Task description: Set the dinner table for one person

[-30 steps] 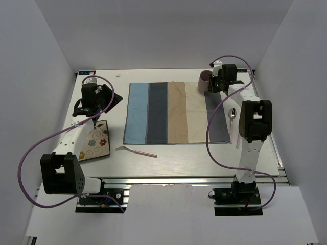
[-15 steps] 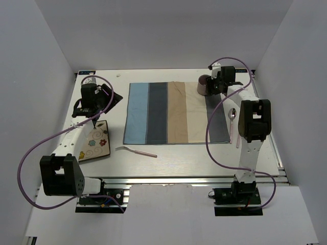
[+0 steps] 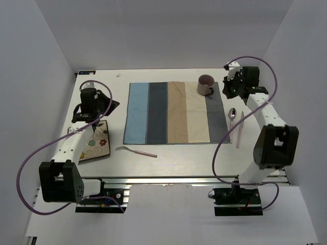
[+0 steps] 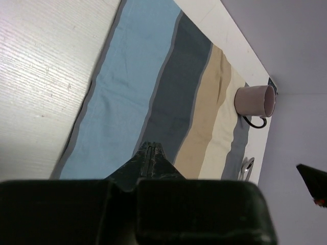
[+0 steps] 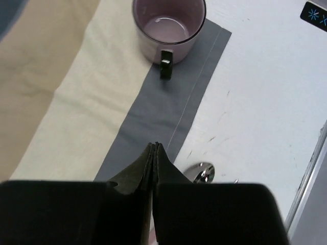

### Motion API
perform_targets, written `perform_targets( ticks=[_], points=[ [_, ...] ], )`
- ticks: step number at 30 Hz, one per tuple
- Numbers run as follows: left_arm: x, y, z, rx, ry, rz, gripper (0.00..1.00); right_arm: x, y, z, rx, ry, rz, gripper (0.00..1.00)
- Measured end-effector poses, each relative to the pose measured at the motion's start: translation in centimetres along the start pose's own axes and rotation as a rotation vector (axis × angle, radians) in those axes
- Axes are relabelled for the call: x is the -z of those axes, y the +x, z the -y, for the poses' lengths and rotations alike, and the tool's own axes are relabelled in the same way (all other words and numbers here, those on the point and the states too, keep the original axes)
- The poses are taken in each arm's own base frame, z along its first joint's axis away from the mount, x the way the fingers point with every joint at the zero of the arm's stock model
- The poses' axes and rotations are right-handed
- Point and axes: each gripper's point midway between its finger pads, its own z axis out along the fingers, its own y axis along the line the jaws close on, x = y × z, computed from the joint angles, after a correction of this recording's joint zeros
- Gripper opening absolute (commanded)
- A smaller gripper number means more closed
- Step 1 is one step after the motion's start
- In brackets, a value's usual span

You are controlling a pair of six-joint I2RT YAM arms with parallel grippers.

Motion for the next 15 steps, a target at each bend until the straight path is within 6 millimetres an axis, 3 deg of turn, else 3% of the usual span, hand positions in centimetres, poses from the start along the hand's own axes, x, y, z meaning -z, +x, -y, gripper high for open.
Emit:
perform_targets(
  ticks=[1, 3, 4, 5, 7, 8, 12, 15],
  points=[
    [0.0, 0.2, -0.2, 0.004, -0.003, -0.006, 0.00, 1.4, -0.1, -0.3, -0.001, -0.002, 0.008, 0.00],
    [-0.1, 0.6, -0.5, 0.015, -0.010, -0.013, 0.01, 3.2, 0.2, -1.4, 0.002, -0.026, 0.005, 0.10],
    [-0.1, 0.8, -0.8, 0.020, -0.017, -0.019, 0.07, 3.8, 0.9, -2.2, 0.006, -0.047, -0.012, 0.23],
    [-0.1, 1.0, -0.9, 0.023, -0.021, -0.023, 0.22, 4.2, 1.9, -2.9, 0.005, -0.064, -0.034, 0.27],
    [0.1, 1.4, -1.3, 0.029, -0.029, -0.029, 0.36, 4.6, 4.7, -4.3, 0.005, -0.101, -0.097, 0.30],
    [0.2, 1.6, -1.5, 0.037, -0.033, -0.031, 0.50, 4.8, 6.2, -5.0, -0.001, -0.120, -0.135, 0.31],
    [1.0, 2.7, -2.4, 0.057, -0.052, -0.044, 0.68, 6.0, 11.4, -7.9, -0.057, -0.215, -0.280, 0.36],
    [1.4, 3.1, -3.2, 0.068, -0.082, -0.047, 0.74, 6.9, 12.0, -9.9, -0.014, -0.288, -0.310, 0.44]
  ],
)
